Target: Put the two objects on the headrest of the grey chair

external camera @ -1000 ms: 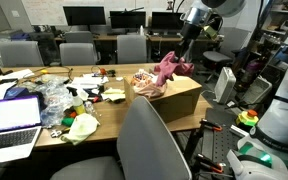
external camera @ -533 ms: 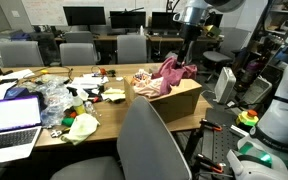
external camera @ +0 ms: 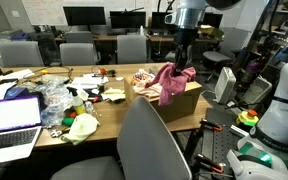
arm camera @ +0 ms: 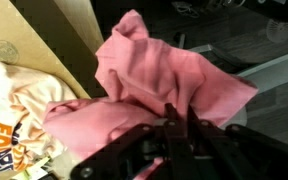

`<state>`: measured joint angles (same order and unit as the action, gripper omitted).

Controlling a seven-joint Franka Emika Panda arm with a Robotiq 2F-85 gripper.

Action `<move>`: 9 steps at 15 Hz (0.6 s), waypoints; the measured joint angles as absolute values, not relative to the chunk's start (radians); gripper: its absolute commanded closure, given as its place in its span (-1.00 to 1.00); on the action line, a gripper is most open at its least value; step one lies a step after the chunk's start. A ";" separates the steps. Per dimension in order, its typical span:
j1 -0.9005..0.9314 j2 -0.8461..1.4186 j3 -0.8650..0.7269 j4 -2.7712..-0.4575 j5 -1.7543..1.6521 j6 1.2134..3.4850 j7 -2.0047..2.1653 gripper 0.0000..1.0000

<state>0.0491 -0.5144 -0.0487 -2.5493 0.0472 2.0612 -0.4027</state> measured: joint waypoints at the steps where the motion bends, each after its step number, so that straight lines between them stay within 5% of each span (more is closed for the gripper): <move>1: 0.059 -0.514 -0.037 -2.549 0.042 2.060 -0.401 0.94; 9: 0.125 -0.516 0.031 -2.548 0.011 2.059 -0.395 0.94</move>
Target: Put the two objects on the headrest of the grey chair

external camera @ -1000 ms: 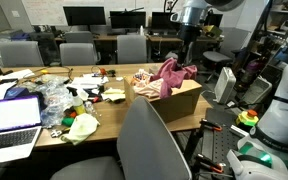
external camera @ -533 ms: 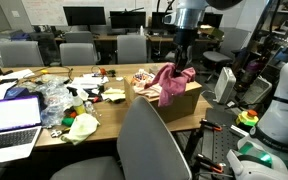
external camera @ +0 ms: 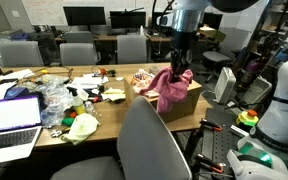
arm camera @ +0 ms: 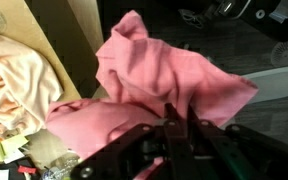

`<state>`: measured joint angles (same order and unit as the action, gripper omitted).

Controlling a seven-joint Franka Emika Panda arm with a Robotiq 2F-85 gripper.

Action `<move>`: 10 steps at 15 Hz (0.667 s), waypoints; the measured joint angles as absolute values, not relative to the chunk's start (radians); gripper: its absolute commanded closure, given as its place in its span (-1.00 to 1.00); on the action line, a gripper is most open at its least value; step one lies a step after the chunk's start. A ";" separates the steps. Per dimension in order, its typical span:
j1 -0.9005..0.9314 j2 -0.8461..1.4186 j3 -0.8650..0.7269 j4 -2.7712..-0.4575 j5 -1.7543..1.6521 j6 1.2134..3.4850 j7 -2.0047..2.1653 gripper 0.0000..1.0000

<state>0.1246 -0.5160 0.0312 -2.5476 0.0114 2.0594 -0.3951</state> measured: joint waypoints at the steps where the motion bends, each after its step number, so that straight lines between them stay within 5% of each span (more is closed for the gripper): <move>1: 0.133 -0.518 0.038 -2.547 0.011 2.059 -0.395 0.94; 10: 0.203 -0.537 0.080 -2.538 0.008 2.044 -0.395 0.94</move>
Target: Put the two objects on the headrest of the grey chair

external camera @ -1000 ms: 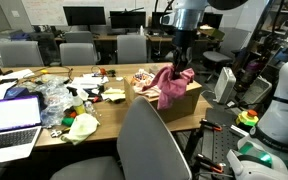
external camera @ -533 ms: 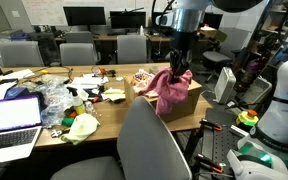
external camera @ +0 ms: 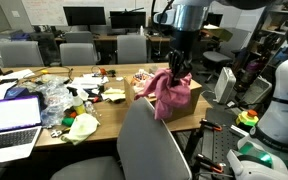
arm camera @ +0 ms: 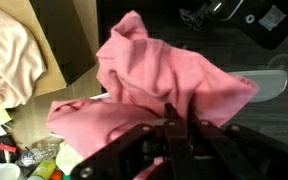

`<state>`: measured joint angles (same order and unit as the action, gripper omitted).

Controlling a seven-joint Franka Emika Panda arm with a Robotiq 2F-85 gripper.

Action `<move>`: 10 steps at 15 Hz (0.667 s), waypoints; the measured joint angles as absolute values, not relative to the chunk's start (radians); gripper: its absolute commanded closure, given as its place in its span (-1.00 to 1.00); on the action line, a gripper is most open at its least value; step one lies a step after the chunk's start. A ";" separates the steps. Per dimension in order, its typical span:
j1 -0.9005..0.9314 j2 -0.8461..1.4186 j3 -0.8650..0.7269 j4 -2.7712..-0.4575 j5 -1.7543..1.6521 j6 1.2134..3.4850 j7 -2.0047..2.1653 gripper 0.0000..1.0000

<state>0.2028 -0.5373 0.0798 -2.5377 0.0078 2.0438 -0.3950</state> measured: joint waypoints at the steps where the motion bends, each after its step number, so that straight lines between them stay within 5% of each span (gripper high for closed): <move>1: 0.209 -0.537 0.084 -2.535 0.007 2.041 -0.395 0.94; 10: 0.238 -0.523 0.108 -2.508 0.004 2.006 -0.396 0.94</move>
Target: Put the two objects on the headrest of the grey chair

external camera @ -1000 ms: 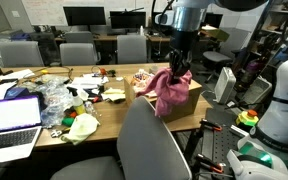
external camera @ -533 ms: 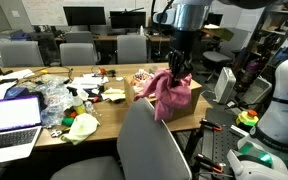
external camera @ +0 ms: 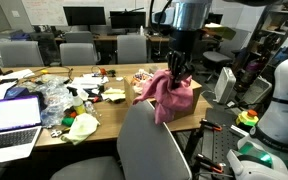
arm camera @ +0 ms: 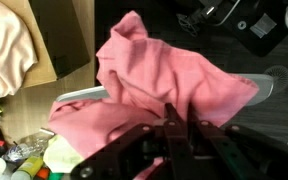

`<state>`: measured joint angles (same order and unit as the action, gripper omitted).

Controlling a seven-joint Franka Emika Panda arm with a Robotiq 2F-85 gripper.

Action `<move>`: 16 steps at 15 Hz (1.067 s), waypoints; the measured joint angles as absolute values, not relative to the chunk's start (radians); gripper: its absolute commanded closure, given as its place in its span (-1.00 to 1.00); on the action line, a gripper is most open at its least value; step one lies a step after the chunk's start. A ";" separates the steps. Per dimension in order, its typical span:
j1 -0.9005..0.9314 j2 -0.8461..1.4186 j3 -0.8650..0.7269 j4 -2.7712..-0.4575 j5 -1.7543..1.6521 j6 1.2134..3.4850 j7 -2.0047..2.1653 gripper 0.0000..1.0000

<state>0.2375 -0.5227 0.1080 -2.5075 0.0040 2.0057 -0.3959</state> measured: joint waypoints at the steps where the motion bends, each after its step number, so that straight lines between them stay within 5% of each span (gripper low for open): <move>1: 0.238 -0.518 0.111 -2.503 0.003 2.005 -0.396 0.94; 16: 0.234 -0.441 0.096 -2.412 0.003 2.005 -0.398 0.94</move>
